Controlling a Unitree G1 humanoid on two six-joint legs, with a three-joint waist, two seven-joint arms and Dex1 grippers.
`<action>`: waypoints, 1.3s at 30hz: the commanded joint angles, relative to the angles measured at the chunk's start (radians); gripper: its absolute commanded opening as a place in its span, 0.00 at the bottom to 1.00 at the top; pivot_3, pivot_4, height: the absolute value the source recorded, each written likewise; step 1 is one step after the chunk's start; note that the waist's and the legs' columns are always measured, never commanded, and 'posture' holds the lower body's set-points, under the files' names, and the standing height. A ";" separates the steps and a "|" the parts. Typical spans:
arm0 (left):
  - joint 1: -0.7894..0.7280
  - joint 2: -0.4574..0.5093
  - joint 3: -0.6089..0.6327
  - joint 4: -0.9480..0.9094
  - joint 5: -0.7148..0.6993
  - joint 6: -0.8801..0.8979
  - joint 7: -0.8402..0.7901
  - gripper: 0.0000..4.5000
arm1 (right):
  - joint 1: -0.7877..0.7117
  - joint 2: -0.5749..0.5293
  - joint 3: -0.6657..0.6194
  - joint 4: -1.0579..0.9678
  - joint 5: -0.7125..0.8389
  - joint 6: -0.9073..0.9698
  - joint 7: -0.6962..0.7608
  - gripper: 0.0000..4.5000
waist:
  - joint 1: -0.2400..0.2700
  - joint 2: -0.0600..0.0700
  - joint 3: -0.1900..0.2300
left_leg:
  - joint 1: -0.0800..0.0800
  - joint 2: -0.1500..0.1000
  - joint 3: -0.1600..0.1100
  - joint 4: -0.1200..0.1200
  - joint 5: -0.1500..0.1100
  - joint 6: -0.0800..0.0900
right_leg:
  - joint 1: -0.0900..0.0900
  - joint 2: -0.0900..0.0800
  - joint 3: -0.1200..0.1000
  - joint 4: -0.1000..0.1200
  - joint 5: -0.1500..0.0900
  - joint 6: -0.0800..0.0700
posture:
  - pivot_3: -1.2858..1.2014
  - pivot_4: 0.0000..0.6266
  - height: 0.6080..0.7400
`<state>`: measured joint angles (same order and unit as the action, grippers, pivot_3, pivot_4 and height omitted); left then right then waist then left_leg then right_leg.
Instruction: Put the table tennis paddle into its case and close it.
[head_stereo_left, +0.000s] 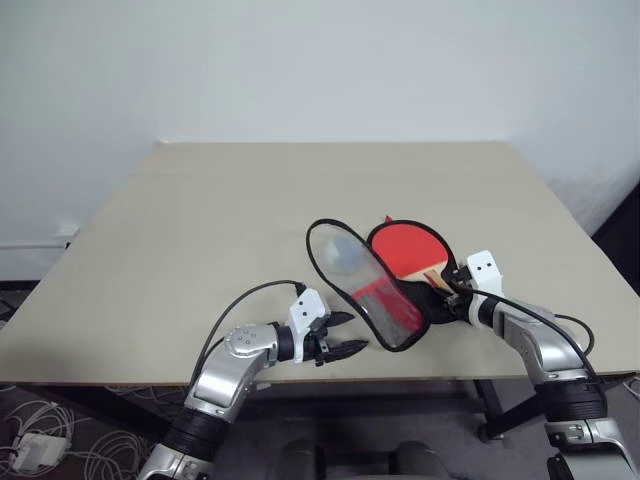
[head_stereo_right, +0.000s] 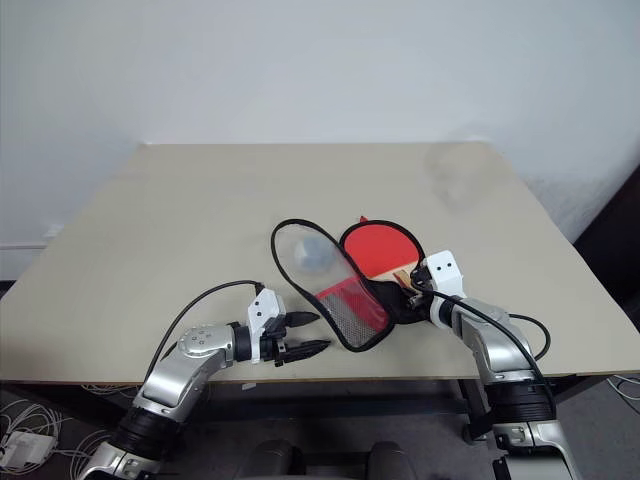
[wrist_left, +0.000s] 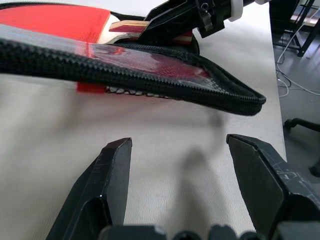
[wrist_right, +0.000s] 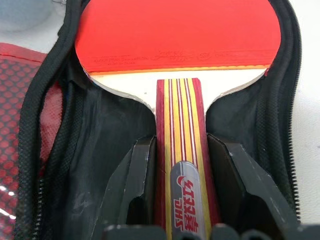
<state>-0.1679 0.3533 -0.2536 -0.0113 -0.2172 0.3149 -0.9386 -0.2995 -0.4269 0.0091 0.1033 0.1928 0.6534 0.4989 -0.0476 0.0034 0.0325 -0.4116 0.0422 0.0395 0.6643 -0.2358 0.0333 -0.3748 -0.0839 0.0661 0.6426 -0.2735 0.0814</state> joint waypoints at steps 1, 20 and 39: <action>-0.025 -0.003 0.007 -0.017 -0.020 -0.022 -0.011 0.71 | -0.017 -0.009 -0.017 -0.020 -0.009 -0.034 -0.007 0.72 | 0.000 0.000 0.000 | 0.000 0.000 0.000 0.000 0.000 0.000 | 0.000 0.000 0.000 0.000 0.000 0.000 | 0.52 0.00 0.91; -0.334 -0.181 0.054 0.426 -0.063 -0.236 -0.078 0.71 | 0.098 -0.063 -0.410 -0.450 0.255 -0.118 0.009 1.00 | 0.002 -0.004 0.001 | 0.000 -0.001 -0.002 0.002 0.001 0.001 | 0.001 0.000 -0.002 -0.001 -0.001 0.002 | 0.52 0.00 0.91; -0.481 -0.417 0.054 0.600 0.018 -0.271 0.047 0.71 | 0.105 -0.043 -0.361 -0.361 0.233 -0.120 -0.108 1.00 | 0.000 -0.008 0.003 | -0.002 -0.002 -0.002 0.000 0.001 0.001 | 0.000 0.000 0.001 -0.001 0.000 0.001 | 0.52 0.00 0.91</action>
<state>-0.6464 -0.0768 -0.2089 0.6546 -0.1898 0.0243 -0.8735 -0.1908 -0.4512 -0.3714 -0.2375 0.4290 0.5339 0.3751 -0.0473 -0.0041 0.0359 -0.4138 0.0402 0.0379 0.6642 -0.2347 0.0348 -0.3748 -0.0839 0.0668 0.6411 -0.2732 0.0828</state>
